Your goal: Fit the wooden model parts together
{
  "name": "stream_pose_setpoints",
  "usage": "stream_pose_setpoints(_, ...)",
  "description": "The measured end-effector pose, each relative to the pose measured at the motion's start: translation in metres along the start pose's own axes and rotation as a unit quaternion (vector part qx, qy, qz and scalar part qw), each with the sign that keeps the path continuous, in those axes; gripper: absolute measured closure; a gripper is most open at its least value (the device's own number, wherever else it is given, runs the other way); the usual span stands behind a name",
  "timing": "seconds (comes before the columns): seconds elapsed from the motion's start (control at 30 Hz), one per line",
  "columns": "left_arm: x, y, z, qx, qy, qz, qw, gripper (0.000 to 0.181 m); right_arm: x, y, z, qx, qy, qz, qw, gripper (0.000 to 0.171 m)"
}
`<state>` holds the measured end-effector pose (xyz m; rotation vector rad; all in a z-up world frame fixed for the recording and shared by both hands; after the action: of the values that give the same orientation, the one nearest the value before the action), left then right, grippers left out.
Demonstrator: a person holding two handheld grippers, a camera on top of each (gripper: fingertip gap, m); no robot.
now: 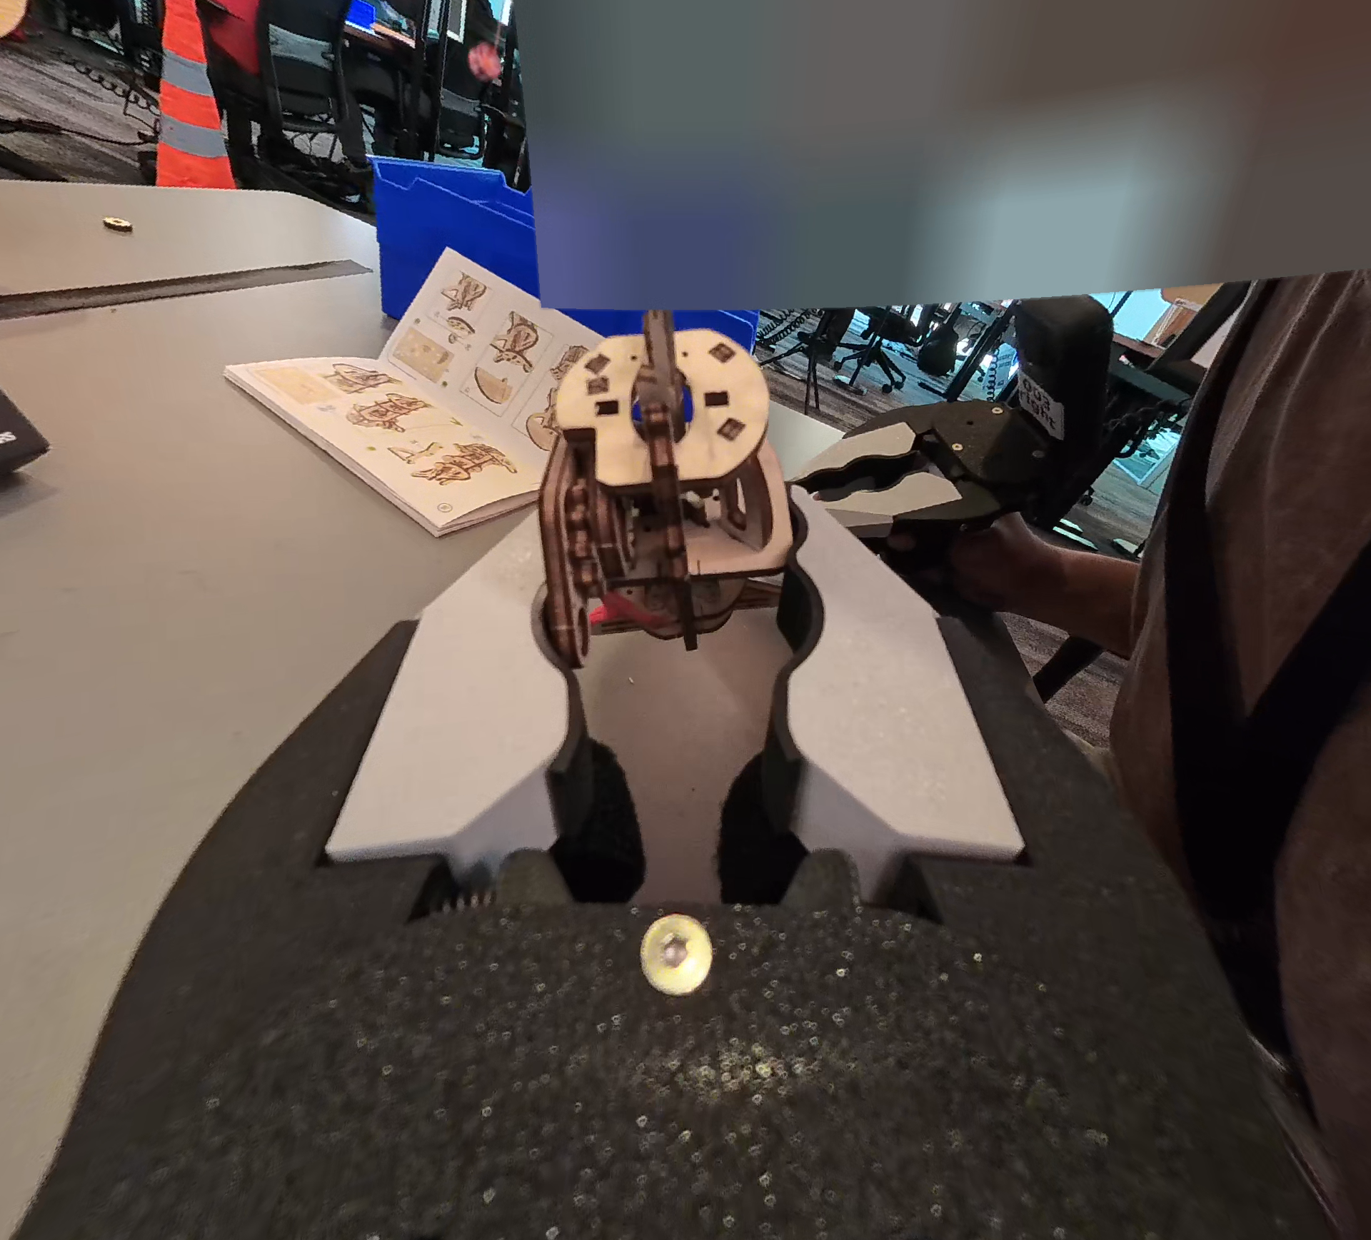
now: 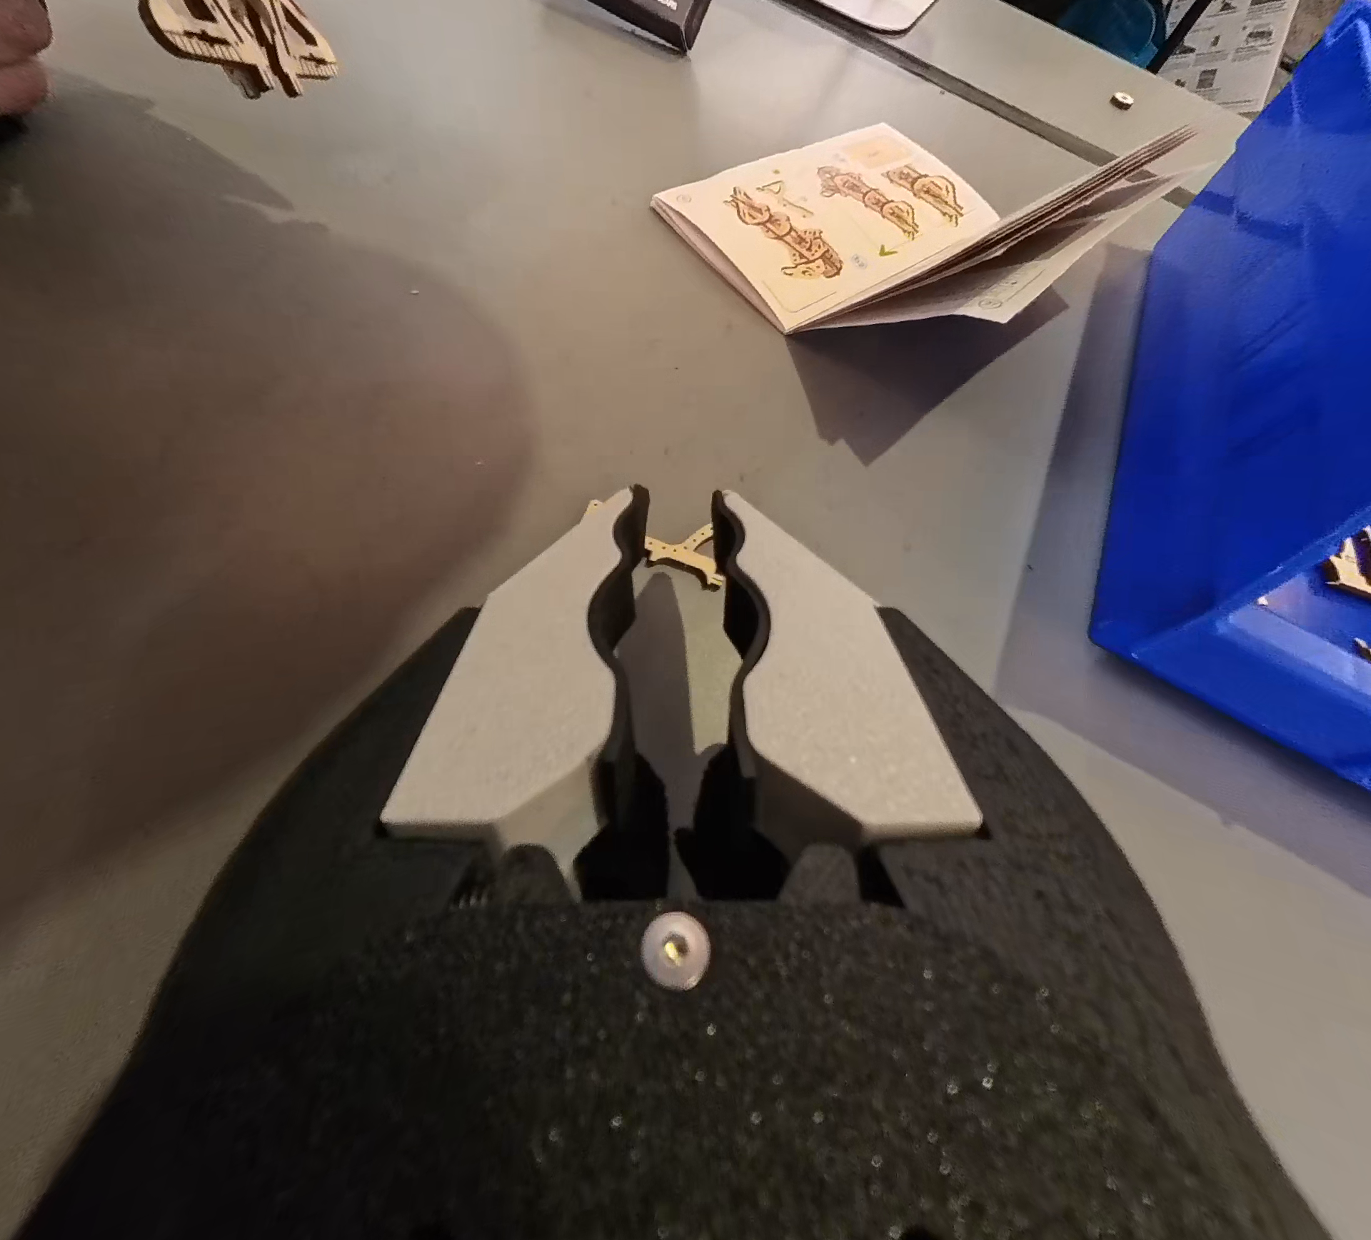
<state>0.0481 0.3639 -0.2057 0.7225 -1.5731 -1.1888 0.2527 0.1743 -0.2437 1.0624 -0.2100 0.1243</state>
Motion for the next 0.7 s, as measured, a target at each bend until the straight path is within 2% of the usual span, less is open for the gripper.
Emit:
stream_pose_setpoints(0.57, -0.007, 0.002, 0.003, 0.018, -0.004, 0.032, 0.999, 0.131, -0.002, -0.001, -0.001, -0.007, 0.006, 0.008, 1.000, 0.157)
stream_pose_setpoints(0.63, -0.009, 0.006, 0.007, 0.053, -0.037, 0.074, 0.995, 0.131, -0.001, -0.001, -0.001, -0.005, 0.007, 0.004, 1.000, 0.157)
stream_pose_setpoints(0.7, -0.012, 0.017, 0.020, 0.144, -0.105, 0.145, 0.973, 0.132, -0.001, 0.000, 0.000, -0.004, 0.009, 0.002, 1.000, 0.157)
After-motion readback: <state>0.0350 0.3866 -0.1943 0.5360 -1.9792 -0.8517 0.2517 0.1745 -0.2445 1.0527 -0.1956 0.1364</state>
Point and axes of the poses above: each gripper's, where its closed fingertips meet, z back along the fingers, y out of its top, x = y × z across the jaws, the point moved 8 cm from there along z, back along the fingers, and after that the axes turned 7 degrees about -y, right-handed, at the moved point
